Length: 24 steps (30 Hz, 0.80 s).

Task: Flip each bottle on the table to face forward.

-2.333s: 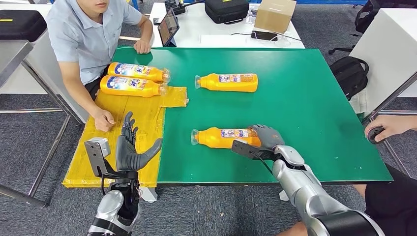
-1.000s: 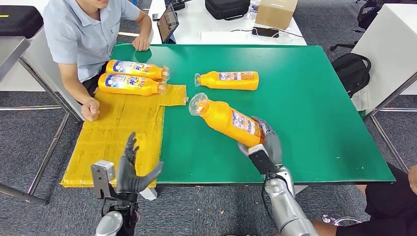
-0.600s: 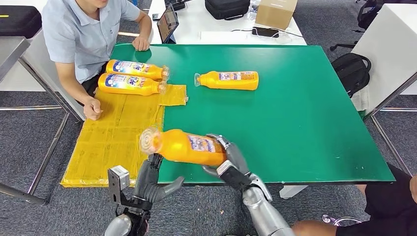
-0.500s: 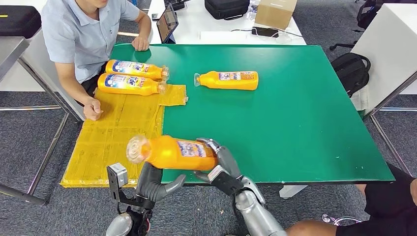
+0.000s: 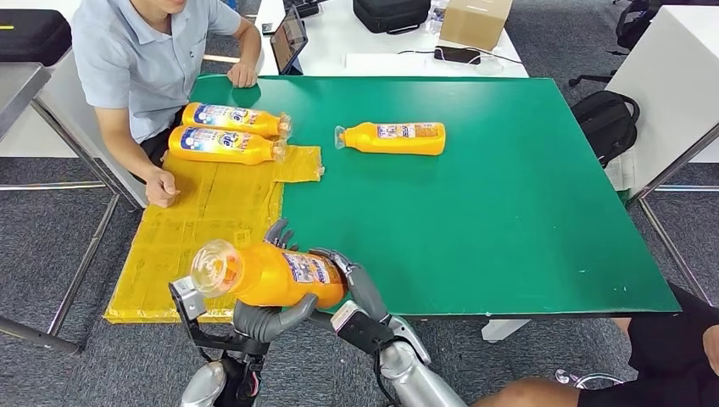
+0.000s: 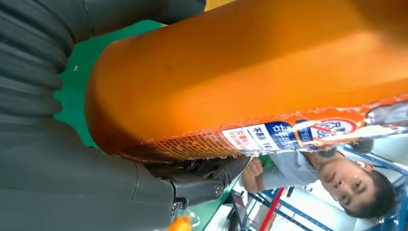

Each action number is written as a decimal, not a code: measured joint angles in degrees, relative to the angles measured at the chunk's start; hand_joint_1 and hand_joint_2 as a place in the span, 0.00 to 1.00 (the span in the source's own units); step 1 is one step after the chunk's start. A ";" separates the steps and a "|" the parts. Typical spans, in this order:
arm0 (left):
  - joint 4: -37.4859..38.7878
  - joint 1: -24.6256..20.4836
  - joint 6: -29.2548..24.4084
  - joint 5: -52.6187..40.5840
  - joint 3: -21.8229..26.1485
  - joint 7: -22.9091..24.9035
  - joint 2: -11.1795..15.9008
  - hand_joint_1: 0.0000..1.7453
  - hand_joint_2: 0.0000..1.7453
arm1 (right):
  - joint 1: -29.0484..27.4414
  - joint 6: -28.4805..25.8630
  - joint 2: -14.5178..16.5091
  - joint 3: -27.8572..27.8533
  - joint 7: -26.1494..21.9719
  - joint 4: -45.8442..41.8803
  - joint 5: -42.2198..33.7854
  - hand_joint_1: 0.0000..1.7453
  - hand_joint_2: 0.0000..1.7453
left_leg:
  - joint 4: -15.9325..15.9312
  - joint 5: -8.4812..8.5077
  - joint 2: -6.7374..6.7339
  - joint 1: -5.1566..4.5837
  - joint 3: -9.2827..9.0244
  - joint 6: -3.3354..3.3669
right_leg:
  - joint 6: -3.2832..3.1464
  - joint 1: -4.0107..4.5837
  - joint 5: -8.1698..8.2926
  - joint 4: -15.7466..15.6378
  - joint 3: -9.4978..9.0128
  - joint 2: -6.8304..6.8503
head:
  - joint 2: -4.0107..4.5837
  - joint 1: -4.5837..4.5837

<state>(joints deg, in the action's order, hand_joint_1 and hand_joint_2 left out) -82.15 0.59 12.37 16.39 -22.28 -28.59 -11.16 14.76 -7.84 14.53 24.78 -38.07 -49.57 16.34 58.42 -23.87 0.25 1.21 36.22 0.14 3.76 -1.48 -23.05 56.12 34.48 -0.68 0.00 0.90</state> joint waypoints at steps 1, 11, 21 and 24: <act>-0.26 0.02 0.68 0.07 -0.02 -0.36 0.11 0.00 1.00 | 0.08 0.04 0.10 0.20 -0.01 0.02 -0.51 1.00 1.00 | 0.00 0.00 0.00 0.00 0.00 0.00 | 0.00 0.00 0.00 0.00 0.00 0.00 | 0.00 0.01; -0.98 -0.01 2.01 -0.44 -0.09 -1.52 1.07 1.00 1.00 | 0.95 0.57 0.79 1.54 -0.01 0.87 -1.45 0.97 1.00 | 0.00 0.00 -0.01 0.00 0.01 0.00 | 0.00 -0.01 0.00 -0.01 0.01 0.00 | 0.00 0.01; -0.16 -0.79 3.24 0.15 0.08 -0.81 1.32 1.00 1.00 | 1.04 2.05 0.87 3.04 -0.01 3.20 -0.14 0.00 0.50 | 0.00 0.00 0.00 0.00 0.02 0.00 | 0.00 0.00 0.00 0.00 0.04 0.00 | 0.00 0.00; 0.07 -0.90 3.42 0.49 0.28 -0.26 1.32 1.00 1.00 | 1.02 1.90 0.92 3.22 0.01 3.46 0.25 0.00 0.00 | 0.00 0.00 0.00 0.00 0.02 0.00 | 0.00 0.00 0.00 0.00 0.05 0.00 | 0.00 0.01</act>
<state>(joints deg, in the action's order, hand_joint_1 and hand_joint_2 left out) -82.08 -0.31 15.79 16.89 -22.00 -28.85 -9.84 15.78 -5.94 15.45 28.00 -38.06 -46.11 16.58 58.42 -23.87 0.25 1.21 36.25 0.14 3.76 -1.49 -23.06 56.11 34.53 -0.68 0.00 0.90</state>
